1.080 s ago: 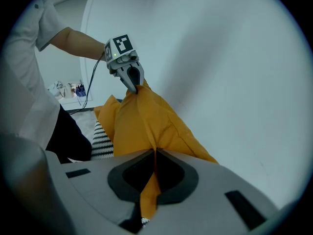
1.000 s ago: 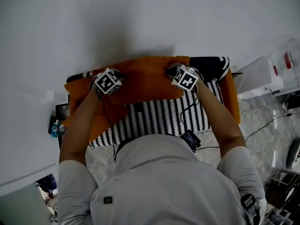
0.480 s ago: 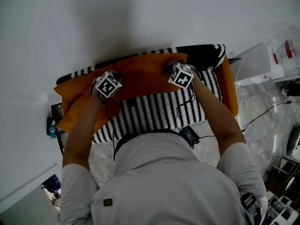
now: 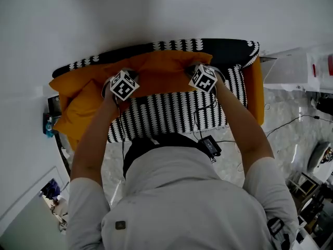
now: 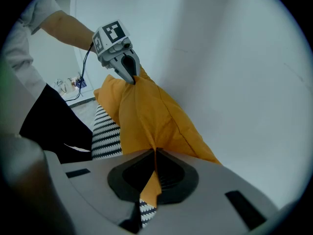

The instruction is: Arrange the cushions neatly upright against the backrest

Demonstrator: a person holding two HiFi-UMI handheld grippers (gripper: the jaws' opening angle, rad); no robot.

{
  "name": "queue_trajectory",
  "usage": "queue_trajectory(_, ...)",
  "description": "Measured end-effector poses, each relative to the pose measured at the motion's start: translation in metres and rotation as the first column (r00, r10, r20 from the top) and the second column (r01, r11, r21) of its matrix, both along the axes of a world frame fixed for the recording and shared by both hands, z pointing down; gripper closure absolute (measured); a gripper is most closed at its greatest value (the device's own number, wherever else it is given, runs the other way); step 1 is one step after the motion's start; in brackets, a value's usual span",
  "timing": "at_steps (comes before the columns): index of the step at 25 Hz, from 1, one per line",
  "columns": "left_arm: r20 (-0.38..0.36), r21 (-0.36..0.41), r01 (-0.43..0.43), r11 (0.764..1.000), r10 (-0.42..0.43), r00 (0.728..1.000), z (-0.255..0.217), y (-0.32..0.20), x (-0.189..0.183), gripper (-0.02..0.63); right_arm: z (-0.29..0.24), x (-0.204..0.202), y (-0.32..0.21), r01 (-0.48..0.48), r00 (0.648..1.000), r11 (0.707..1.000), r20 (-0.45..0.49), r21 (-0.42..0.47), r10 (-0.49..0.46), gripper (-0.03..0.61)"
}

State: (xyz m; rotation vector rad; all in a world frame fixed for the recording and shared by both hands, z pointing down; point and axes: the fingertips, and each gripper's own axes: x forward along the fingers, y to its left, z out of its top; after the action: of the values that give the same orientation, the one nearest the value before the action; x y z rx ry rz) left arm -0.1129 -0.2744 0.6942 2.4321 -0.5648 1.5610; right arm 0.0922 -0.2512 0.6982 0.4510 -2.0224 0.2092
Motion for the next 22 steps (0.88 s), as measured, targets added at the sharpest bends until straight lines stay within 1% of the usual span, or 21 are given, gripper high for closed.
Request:
queue_trajectory(4,0.0,-0.041,0.016,0.999,-0.016,1.0,0.033,0.001,0.005,0.592,0.03,0.006,-0.002,0.001,1.0,0.999,-0.016,-0.039,-0.001,0.549)
queue_trajectory(6,0.006,-0.065,0.01,0.998,-0.01,1.0,0.048,0.001,0.009,0.592,0.045,0.011,-0.003,-0.004,1.0,0.998,-0.017,-0.061,0.003,0.549)
queue_trajectory(9,0.017,-0.081,-0.009,0.997,0.01,1.0,0.067,-0.005,0.014,0.592,0.067,0.016,-0.008,-0.005,1.0,0.997,-0.021,-0.076,0.004,0.549)
queue_trajectory(13,0.032,-0.099,-0.01,0.995,0.013,0.999,0.09,-0.01,0.014,0.592,0.098,0.017,-0.012,-0.005,0.999,0.995,-0.033,-0.096,0.002,0.549)
queue_trajectory(19,0.031,-0.126,-0.024,0.992,0.028,0.999,0.113,-0.021,0.013,0.592,0.127,0.018,-0.028,-0.029,0.999,0.995,-0.04,-0.099,0.025,0.548)
queue_trajectory(22,0.028,-0.135,-0.003,0.991,0.007,1.0,0.124,-0.027,0.012,0.592,0.135,0.017,-0.033,-0.029,0.999,0.995,-0.043,-0.099,0.025,0.548)
